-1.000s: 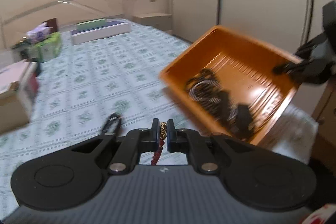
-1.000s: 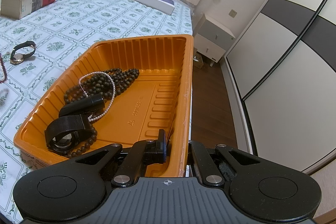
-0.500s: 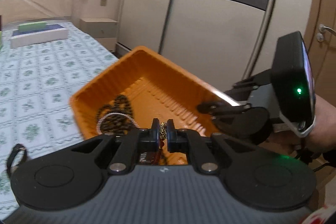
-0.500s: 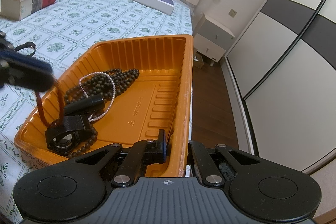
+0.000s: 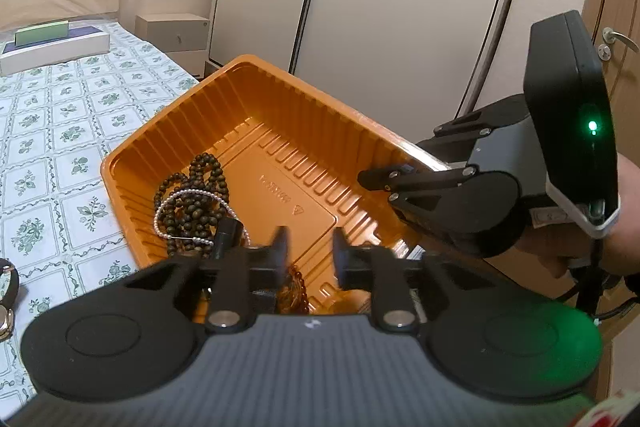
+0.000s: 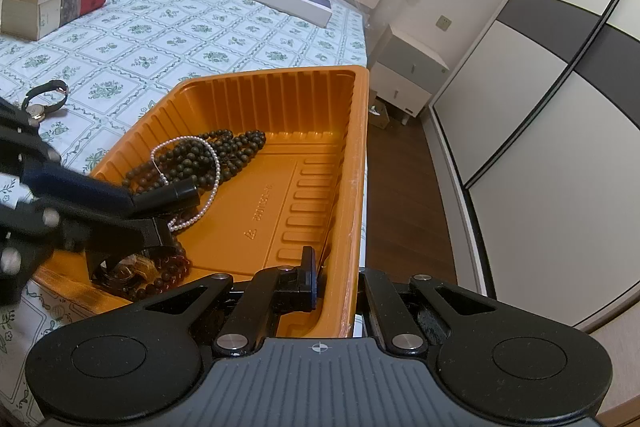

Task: Organize jewelry

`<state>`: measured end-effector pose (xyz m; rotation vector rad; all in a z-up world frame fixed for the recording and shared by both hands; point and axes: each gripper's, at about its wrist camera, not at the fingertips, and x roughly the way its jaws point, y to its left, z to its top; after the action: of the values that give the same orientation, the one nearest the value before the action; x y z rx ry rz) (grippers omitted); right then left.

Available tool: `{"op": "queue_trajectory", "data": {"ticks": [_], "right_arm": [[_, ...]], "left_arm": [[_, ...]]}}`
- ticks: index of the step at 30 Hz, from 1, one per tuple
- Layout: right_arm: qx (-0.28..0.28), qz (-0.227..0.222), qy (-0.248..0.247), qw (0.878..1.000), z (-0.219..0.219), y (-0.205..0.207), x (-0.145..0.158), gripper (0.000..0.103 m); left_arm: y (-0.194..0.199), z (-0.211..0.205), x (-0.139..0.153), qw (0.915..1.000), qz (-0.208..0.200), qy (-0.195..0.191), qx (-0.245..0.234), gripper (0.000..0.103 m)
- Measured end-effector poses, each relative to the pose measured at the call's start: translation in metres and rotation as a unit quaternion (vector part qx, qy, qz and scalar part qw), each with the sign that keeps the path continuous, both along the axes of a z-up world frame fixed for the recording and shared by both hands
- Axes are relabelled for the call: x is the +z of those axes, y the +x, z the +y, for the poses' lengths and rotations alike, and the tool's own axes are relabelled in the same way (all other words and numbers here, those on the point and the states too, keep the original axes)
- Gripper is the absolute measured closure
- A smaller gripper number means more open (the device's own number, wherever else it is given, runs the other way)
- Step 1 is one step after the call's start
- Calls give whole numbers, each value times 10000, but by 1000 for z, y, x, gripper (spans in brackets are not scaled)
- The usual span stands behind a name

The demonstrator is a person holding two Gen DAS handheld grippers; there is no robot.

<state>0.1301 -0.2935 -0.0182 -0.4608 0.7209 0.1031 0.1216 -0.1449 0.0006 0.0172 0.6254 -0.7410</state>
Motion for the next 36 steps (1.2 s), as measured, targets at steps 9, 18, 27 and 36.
{"op": "queue_trajectory", "data": {"ticks": [9,18,27,36], "right_arm": [[0,2,1,10000,0,0,0,99],[2,-1,-12,10000,1,0,0,99],[-6,9,-18,10000,0,0,-1,99],[-10,22,-39,10000,-1,-1,-3,99]], "left_arm": [[-15,47,-5,9964,-330,441,649,79],[-14,139,-31,9723,-470,1188,1958,74],[14,207,-51,9476,-394,1660,2701,72],[37,198,-78,9428,-491,2349,2314,72]]}}
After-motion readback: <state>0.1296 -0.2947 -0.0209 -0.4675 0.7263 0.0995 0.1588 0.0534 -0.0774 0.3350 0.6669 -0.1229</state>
